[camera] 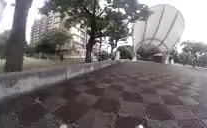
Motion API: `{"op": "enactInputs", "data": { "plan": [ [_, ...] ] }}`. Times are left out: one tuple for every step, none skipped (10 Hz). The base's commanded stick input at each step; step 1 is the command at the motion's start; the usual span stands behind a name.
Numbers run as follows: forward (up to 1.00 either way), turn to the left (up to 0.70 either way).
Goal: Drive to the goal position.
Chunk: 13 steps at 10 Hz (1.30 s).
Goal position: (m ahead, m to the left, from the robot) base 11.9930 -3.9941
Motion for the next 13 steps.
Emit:
{"op": "enactInputs", "data": {
  "plan": [
    [0.85, -0.33],
    [0.85, -0.33],
    [0.85, -0.33],
    [0.85, -0.33],
    [0.85, -0.33],
    [0.85, -0.33],
    [0.85, -0.33],
    [0.85, -0.33],
    [0.85, -0.33],
    [0.85, -0.33],
    [0.85, -0.33],
    [0.85, -0.33],
    [0.85, -0.33]
  ]
}}
